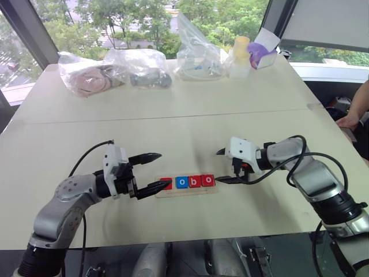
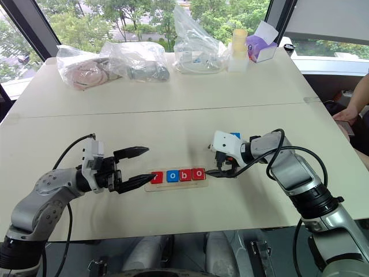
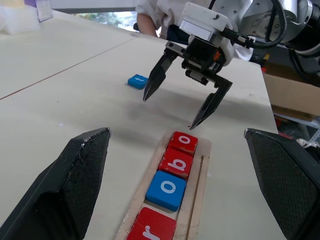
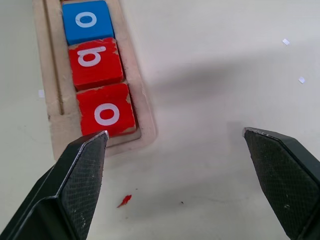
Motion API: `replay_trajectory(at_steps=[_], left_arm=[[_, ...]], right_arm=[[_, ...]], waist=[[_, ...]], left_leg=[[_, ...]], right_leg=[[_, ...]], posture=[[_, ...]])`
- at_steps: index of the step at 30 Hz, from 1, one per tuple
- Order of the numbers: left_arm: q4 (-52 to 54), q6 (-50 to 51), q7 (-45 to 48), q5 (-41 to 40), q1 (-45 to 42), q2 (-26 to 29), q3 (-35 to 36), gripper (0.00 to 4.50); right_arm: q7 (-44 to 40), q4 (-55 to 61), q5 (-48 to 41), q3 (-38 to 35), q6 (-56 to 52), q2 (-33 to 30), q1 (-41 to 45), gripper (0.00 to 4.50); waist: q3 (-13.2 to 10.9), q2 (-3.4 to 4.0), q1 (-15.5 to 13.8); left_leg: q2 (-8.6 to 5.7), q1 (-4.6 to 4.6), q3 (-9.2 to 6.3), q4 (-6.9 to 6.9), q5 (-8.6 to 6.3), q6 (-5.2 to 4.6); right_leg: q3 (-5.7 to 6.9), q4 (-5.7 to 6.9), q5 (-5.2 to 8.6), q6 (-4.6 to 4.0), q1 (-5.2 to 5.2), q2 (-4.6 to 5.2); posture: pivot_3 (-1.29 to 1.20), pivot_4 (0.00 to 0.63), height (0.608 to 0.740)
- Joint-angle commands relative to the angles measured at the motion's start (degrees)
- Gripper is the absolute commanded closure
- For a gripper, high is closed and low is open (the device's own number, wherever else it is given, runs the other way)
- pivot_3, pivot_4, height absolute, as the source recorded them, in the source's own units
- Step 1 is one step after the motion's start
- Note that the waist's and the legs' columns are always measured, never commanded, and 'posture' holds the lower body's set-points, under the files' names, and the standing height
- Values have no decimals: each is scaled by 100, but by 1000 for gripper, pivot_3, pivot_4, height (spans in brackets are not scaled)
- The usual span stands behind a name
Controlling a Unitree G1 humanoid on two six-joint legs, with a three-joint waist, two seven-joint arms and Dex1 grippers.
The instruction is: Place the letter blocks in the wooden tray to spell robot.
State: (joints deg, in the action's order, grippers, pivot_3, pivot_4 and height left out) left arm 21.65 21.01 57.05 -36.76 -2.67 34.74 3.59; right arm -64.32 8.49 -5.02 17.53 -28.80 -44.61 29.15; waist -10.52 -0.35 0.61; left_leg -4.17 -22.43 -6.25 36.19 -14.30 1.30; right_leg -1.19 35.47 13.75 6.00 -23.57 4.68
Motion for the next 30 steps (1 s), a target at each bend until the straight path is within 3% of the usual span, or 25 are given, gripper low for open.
replay_trajectory(at_steps=[1,30], left_arm=[[231,11,-19,-69,-16,46,63,0],[350,95,-84,-134,86,119,166,0]], right_arm=[[38,-1,68,-23,142,22,36,38],[62,29,230,264,217,420,70,38]], waist=[[0,0,2],[0,0,4]], left_leg=[[0,0,0,0,0,0],[0,0,-1,0,0,0]], right_leg=[[0,0,0,0,0,0],[0,1,0,0,-1,-1]], posture=[[0,150,740],[0,150,740]])
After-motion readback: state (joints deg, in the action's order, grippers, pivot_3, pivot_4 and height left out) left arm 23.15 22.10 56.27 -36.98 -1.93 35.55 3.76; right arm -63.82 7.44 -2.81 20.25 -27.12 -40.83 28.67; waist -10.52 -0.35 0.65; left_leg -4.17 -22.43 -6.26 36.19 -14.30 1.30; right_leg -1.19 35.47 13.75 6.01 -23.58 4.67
